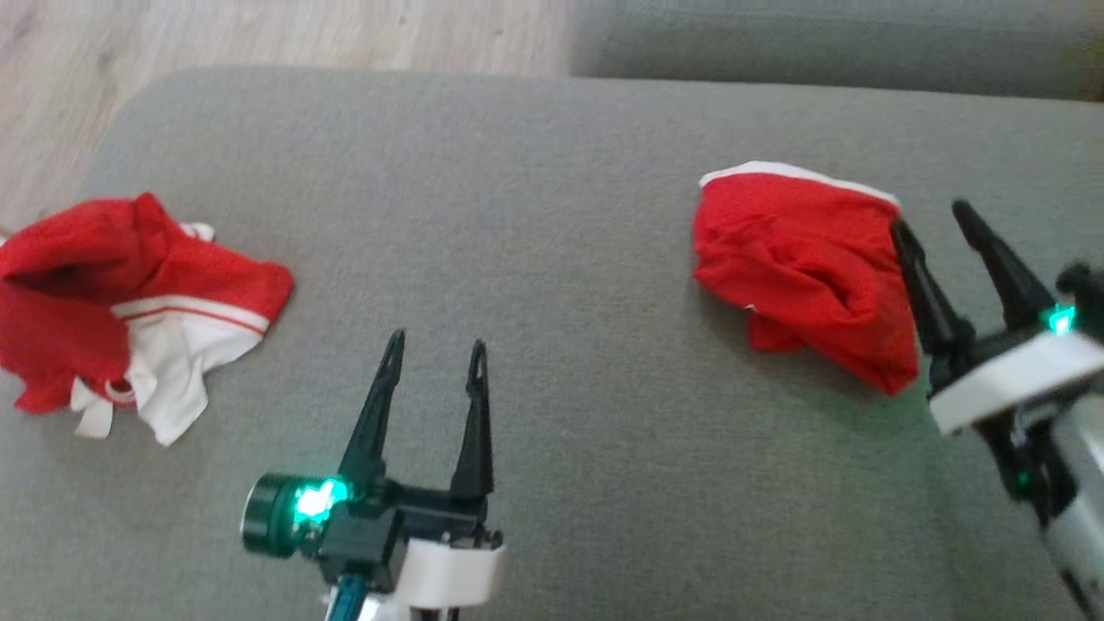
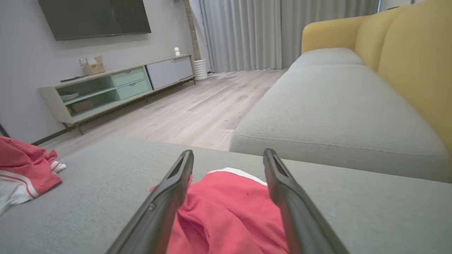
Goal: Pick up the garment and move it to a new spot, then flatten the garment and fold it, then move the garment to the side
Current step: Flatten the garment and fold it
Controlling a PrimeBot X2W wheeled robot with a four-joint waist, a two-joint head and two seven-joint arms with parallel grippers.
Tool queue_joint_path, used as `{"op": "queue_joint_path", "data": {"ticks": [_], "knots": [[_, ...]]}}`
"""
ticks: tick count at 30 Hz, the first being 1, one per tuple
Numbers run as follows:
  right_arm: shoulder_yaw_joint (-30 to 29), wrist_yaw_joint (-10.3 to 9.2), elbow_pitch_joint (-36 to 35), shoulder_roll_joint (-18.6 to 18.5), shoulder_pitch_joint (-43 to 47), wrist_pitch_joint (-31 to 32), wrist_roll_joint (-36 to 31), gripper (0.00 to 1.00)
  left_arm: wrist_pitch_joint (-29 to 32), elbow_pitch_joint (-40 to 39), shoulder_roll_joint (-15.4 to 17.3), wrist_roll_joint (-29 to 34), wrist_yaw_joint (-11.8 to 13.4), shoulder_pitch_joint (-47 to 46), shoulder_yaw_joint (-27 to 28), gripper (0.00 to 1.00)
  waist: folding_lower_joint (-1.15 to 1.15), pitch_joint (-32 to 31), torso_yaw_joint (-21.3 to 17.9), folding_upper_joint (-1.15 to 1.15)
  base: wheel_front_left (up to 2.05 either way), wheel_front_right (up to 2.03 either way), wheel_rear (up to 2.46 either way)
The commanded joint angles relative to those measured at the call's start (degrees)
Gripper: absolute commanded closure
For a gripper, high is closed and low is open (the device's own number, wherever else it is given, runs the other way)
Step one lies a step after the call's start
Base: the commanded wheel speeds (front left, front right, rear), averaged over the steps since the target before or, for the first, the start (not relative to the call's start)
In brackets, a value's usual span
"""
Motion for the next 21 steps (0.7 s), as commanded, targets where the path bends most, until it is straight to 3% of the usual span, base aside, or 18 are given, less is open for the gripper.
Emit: {"op": "queue_joint_path", "data": {"ticks": [1,5,7,14,21], "knots": [[-1.1,0.21,-1.1,0.2,2.2,-1.3,-2.1,0.0,-0.2,-1.3,0.2,0.2,0.2,0.3,2.5,0.0,0.0,-2.9,-2.1,0.0,0.0,0.0,0.0],[-4.7,0.21,0.5,3.8,8.1,-2.4,-5.4,0.0,-0.2,-0.4,0.4,-0.1,-0.4,2.8,3.6,0.0,0.0,-6.3,-3.2,0.0,0.0,0.0,0.0],[-5.2,0.21,1.1,5.0,10.1,-2.3,-5.7,1.0,-0.2,-0.4,0.4,-0.1,-0.7,3.9,4.0,0.0,0.0,-7.1,-3.2,0.0,0.0,0.0,0.0],[-5.4,0.21,3.6,4.7,8.1,4.2,-0.7,1.0,-0.2,-1.2,0.1,0.4,-1.4,4.7,3.5,0.0,0.0,-6.4,0.2,0.0,0.0,0.0,0.0],[0.3,0.21,9.3,-3.1,-3.2,14.2,6.0,1.0,-0.2,-1.9,-0.3,0.6,-2.3,1.9,0.1,0.0,0.0,-1.4,6.2,0.0,0.0,0.0,0.0]]}}
